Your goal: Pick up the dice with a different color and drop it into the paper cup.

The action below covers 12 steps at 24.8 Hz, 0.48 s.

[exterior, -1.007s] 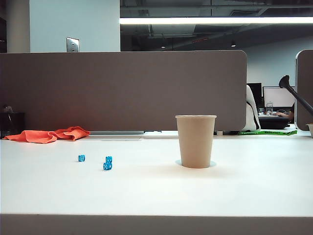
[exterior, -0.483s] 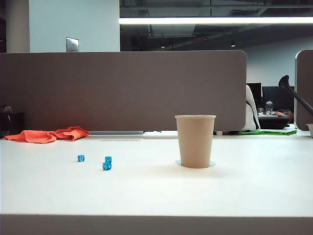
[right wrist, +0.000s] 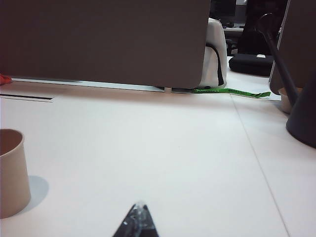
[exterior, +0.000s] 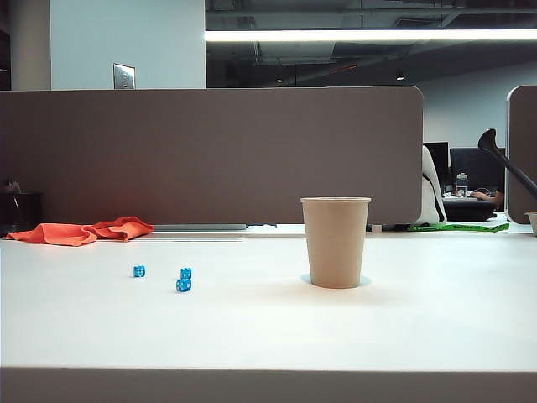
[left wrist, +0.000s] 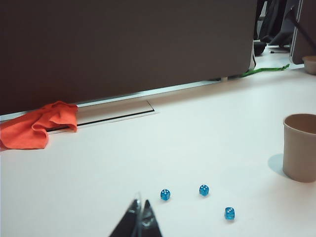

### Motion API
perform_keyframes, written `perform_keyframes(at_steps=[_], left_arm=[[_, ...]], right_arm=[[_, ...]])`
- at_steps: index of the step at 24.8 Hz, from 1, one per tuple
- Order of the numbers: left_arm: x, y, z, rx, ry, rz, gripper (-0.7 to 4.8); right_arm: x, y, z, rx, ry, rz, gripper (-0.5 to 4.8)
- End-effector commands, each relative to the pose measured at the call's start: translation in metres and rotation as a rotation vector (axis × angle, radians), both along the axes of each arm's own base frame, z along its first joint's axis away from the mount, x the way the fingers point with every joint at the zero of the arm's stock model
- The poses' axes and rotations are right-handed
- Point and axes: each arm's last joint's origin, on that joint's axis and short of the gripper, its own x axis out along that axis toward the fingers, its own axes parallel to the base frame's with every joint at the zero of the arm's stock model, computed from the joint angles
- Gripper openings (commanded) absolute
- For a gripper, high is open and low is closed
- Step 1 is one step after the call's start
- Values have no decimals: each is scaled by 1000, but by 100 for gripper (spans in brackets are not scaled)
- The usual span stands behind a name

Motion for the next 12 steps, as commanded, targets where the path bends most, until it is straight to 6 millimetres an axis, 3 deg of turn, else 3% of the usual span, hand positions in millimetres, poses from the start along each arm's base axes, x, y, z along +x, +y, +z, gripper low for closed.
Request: perform_keyframes(at_steps=[1,7,12], left_arm=[[2,-1,-9,6,22,-16,-6],[7,-3,-29,16,49,-30,-6],[7,-1,-28,20,48,45,-6]], right_arm=[[0,0,1,5,-18,7,-2],[0,0,1,5,-12,7,-2],[0,0,0,4,-8,6,-2]])
